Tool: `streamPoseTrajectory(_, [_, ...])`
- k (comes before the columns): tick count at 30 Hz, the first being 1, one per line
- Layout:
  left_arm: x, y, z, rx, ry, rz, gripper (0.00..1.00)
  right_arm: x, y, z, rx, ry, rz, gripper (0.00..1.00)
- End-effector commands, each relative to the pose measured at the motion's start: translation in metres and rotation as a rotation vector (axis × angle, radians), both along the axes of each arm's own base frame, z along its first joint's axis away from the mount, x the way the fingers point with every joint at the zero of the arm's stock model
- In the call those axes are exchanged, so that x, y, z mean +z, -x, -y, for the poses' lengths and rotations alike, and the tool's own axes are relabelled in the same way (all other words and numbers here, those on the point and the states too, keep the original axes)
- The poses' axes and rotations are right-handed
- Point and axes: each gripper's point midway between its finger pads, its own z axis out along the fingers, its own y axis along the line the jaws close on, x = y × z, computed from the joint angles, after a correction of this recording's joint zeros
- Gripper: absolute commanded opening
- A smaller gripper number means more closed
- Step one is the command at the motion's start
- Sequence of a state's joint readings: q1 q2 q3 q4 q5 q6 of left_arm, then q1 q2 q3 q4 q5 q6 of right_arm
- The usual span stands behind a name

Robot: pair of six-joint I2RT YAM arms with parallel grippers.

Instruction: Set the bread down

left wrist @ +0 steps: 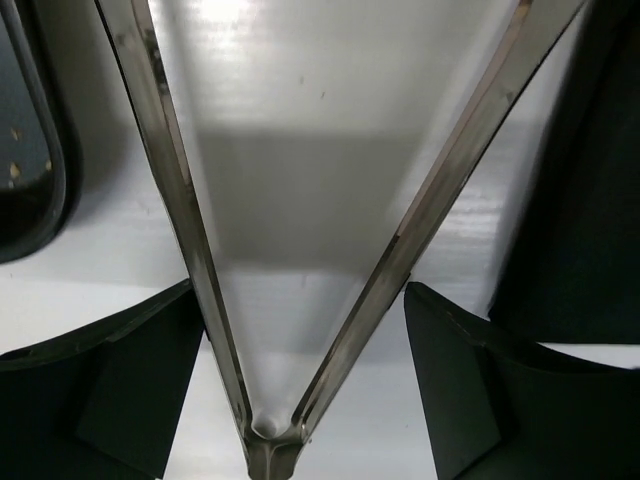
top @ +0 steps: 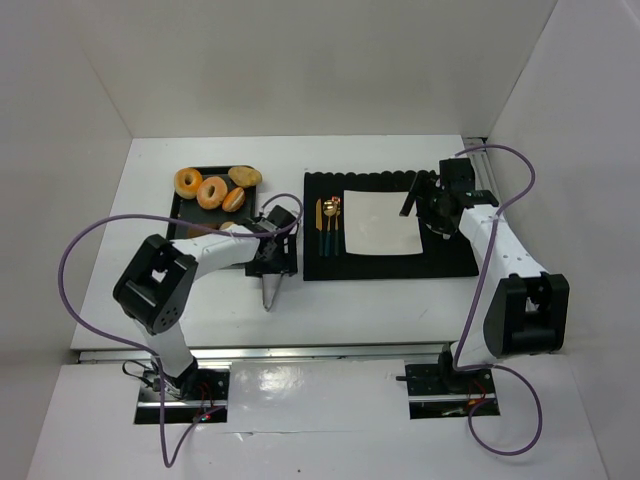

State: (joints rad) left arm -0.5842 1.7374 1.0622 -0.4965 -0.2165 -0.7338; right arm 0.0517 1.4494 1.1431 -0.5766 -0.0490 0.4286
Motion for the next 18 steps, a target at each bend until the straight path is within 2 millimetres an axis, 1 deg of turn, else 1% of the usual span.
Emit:
streamPoseTrajectory(1, [0.006, -0.02, 0.006, -0.002, -0.01, 0.053, 0.91, 0.006, -0.001, -0.001, 0.009, 0.0, 0.032, 1.0])
streamPoseTrajectory(3, [0.001, -0.022, 0.007, -0.002, -0.016, 0.044, 0.91, 0.006, -0.001, -0.003, 0.015, -0.007, 0.032, 1.0])
streamPoseTrajectory(5, [0.002, -0.026, 0.01, -0.013, -0.015, 0.053, 0.91, 0.007, -0.003, -0.003, 0.015, -0.007, 0.041, 1.0])
streamPoseTrajectory(6, [-0.002, -0.027, 0.006, -0.004, -0.021, 0.044, 0.91, 0.007, -0.003, -0.003, 0.015, -0.007, 0.041, 1.0])
streamPoseTrajectory(7, [0.002, -0.033, 0.008, -0.01, -0.021, 0.065, 0.91, 0.007, -0.003, -0.003, 0.008, -0.013, 0.04, 1.0])
streamPoseTrajectory(9, [0.001, -0.036, 0.008, -0.006, -0.03, 0.071, 0.86, 0.007, -0.003, -0.003, 0.008, -0.013, 0.04, 1.0])
streamPoseTrajectory(10, [0.004, -0.039, 0.009, -0.017, -0.029, 0.08, 0.84, 0.007, -0.003, -0.003, 0.008, -0.013, 0.04, 1.0])
streamPoseTrajectory(12, [0.005, -0.042, 0.008, -0.023, -0.037, 0.093, 0.78, 0.007, -0.003, -0.003, 0.008, -0.013, 0.04, 1.0])
streamPoseTrajectory(13, [0.008, -0.046, 0.009, -0.018, -0.04, 0.107, 0.7, 0.004, -0.001, -0.003, 0.008, -0.013, 0.031, 1.0])
streamPoseTrajectory(14, [0.014, -0.05, 0.005, -0.005, -0.041, 0.124, 0.66, 0.004, -0.001, -0.003, 0.008, -0.013, 0.031, 1.0])
streamPoseTrajectory(15, [0.014, -0.05, 0.004, -0.016, -0.047, 0.124, 0.61, 0.004, -0.001, -0.003, 0.008, -0.013, 0.031, 1.0])
streamPoseTrajectory(16, [0.023, -0.054, 0.005, -0.02, -0.045, 0.15, 0.52, 0.004, -0.001, -0.003, 0.008, -0.013, 0.031, 1.0])
streamPoseTrajectory(18, [0.039, -0.062, 0.001, -0.012, -0.036, 0.193, 0.44, 0.004, -0.001, -0.003, 0.008, -0.013, 0.031, 1.0])
